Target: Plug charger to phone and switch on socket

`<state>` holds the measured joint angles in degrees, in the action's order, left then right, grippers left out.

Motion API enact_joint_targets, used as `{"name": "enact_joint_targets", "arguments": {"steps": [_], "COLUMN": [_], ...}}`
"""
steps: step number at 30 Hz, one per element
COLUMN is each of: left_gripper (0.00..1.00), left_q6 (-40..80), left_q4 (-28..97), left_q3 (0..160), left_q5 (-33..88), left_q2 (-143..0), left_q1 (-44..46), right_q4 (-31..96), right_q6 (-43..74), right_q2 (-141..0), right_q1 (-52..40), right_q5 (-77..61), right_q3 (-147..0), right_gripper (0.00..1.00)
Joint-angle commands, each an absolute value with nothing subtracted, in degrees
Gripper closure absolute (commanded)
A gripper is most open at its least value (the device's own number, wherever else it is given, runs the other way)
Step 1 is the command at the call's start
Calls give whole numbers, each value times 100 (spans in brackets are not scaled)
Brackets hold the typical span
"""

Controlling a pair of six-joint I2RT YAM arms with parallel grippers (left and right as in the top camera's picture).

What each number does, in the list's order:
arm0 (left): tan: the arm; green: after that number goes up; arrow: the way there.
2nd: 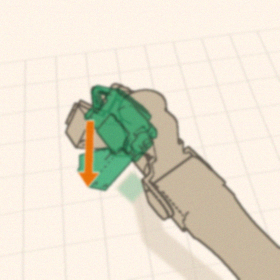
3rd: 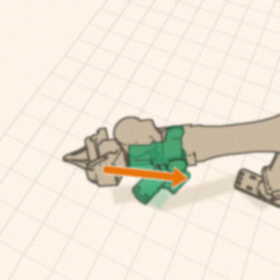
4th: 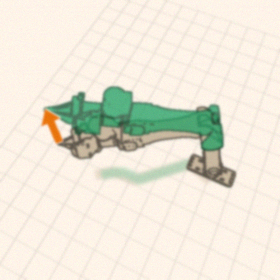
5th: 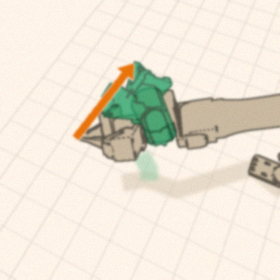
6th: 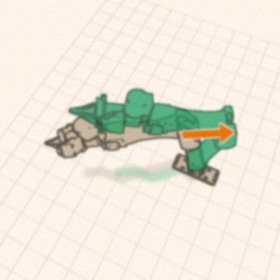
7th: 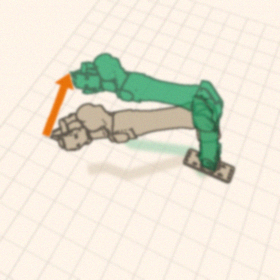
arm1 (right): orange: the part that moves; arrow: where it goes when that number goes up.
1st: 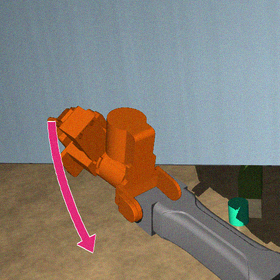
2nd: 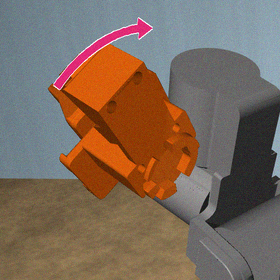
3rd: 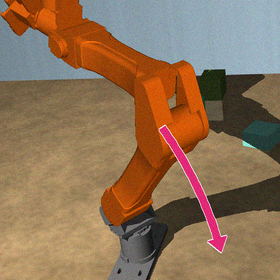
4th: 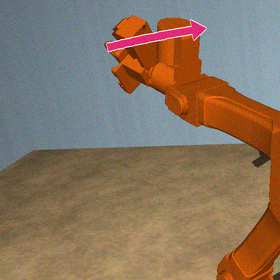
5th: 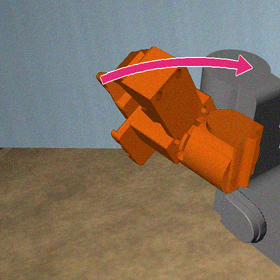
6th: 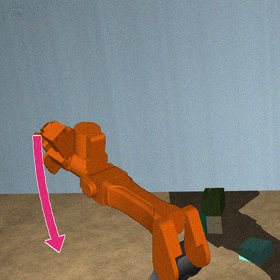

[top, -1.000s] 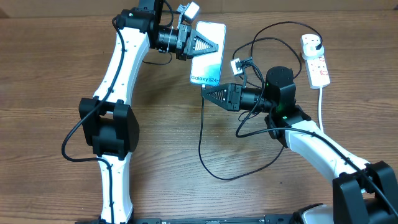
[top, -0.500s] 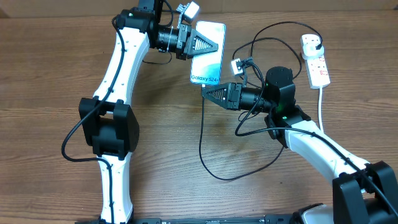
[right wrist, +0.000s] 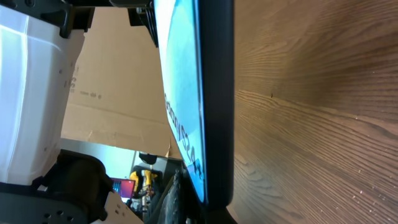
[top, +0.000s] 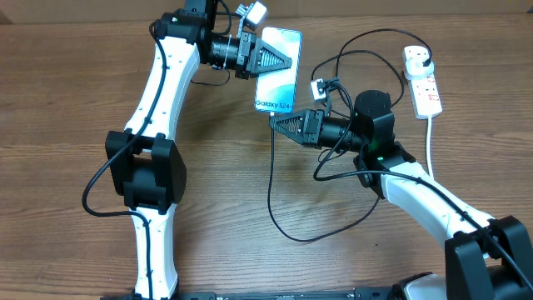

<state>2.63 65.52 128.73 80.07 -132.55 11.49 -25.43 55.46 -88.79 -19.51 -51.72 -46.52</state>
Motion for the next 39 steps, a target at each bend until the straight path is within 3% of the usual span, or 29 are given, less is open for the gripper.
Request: {"name": "enact_joint_targets", "arguments": {"steps": [1, 26, 33, 39], "left_gripper": [95, 96, 96, 96], "left_q6": [283, 1291, 1444, 1439], "left_q4": [6698, 5966, 5798, 5800], "left_q3": [12912, 12912, 12912, 12912], "left_q5": [8342, 8036, 8049, 8053], "left_q2": [-13152, -13150, -13150, -13150], "left_q1": [1319, 1310, 1153, 939], "right_q4": [-2657, -2679, -2947, -2051], "right_q6": [5686, 5653, 4860, 4209], "right_q2": [-8877, -8877, -8877, -8879], "right_q1": [-1833, -2047, -2012, -1942], "right_q5": [-4136, -3933, -5050, -5124], "right_q3": [-4735, -4735, -4737, -4735], "right_gripper": [96, 96, 96, 96]}}
